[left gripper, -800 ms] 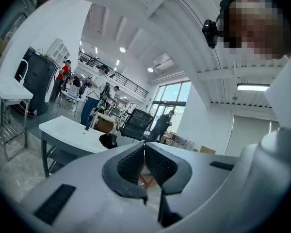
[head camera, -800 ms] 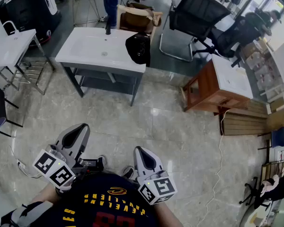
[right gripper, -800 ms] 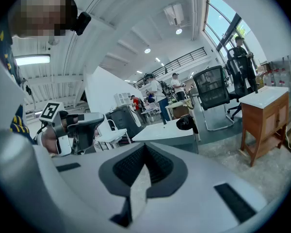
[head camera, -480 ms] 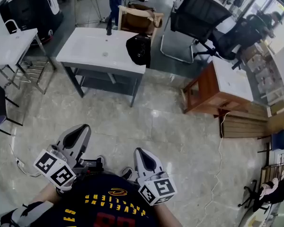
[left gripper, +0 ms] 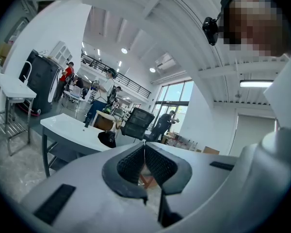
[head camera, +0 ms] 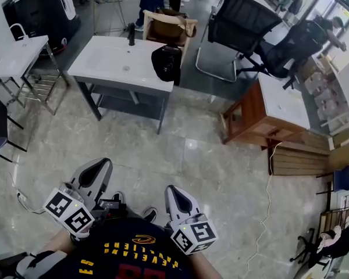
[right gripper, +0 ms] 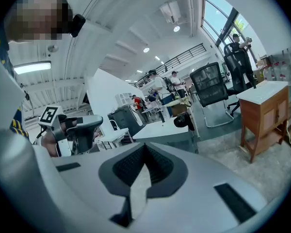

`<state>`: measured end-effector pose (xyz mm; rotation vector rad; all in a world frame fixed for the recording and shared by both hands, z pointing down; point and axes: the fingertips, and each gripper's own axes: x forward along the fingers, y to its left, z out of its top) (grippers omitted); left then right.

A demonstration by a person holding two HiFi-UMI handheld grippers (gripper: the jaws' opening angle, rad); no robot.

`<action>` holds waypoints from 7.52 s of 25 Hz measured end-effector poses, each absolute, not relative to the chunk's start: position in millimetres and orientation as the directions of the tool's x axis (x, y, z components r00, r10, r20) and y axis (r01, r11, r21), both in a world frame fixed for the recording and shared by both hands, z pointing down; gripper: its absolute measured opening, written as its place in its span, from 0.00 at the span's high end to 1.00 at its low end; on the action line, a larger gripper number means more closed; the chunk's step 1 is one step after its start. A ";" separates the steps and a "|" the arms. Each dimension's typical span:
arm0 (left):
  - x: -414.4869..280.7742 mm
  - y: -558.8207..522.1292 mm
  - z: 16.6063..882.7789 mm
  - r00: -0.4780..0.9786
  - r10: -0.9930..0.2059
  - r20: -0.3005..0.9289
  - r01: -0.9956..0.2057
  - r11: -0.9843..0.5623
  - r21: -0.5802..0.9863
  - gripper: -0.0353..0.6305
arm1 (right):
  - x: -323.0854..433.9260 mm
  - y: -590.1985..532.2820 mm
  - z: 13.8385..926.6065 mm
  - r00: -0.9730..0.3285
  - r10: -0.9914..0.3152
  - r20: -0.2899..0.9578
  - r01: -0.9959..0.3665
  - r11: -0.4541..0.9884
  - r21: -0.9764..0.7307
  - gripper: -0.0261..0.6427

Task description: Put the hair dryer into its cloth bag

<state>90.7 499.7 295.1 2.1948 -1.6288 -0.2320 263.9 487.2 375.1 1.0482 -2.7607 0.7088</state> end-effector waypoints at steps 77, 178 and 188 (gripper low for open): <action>-57.2 -69.2 397.4 0.342 -0.896 0.285 -0.907 -0.235 0.350 0.94 | 93.0 -102.7 496.3 -0.699 -0.482 0.529 -0.712 0.540 -0.449 0.95; 21.8 -121.0 561.0 0.763 -0.394 0.512 -0.610 -0.700 0.371 0.92 | 105.5 14.9 607.0 -0.542 -0.353 0.762 -0.840 0.215 -0.498 0.61; 32.1 -119.2 549.9 0.768 -0.403 0.497 -0.589 -0.750 0.301 0.93 | 73.9 13.4 608.5 -0.549 -0.271 0.790 -0.812 0.395 -0.429 0.61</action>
